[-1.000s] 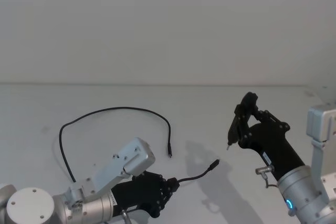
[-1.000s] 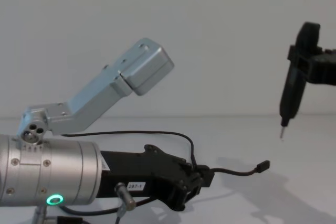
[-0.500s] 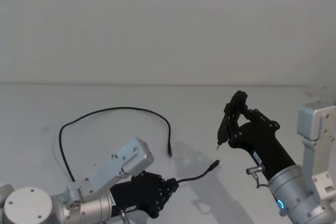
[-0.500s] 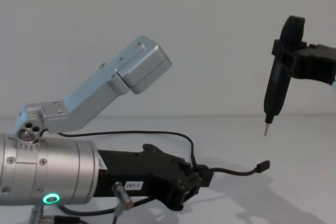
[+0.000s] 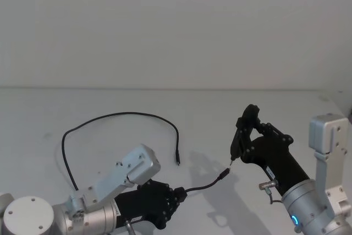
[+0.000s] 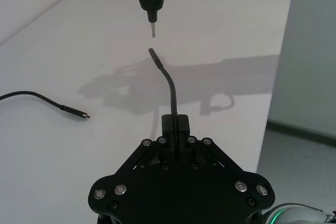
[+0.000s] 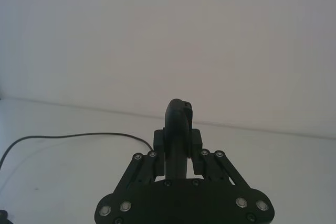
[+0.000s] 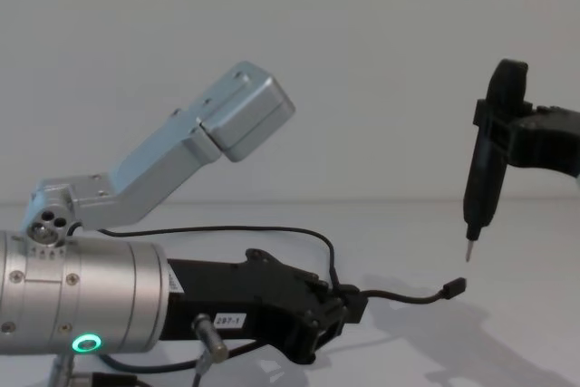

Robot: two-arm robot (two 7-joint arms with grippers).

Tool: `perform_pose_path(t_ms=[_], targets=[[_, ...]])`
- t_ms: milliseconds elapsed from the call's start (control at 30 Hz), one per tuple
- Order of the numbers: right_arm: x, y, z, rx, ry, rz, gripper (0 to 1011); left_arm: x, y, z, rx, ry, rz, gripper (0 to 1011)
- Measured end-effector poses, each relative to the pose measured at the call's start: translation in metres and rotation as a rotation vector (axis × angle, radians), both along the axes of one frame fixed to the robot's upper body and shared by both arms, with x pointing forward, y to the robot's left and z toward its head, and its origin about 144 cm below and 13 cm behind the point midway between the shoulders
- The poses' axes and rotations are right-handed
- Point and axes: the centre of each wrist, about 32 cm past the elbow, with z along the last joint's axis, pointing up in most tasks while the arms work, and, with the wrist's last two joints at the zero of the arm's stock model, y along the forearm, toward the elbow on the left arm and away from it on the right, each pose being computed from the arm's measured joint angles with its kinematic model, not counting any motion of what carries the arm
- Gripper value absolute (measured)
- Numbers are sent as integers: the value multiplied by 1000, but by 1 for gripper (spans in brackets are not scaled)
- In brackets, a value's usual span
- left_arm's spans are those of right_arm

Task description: Pick up the data cable with the one hand.

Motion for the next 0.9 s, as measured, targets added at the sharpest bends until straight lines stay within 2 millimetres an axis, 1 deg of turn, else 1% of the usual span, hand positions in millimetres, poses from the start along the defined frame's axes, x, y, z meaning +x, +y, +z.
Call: perform_pose_path(t_ms=[900], targets=[[11, -2, -18, -6, 35, 1, 279, 0, 0, 0, 0, -1, -1, 40]])
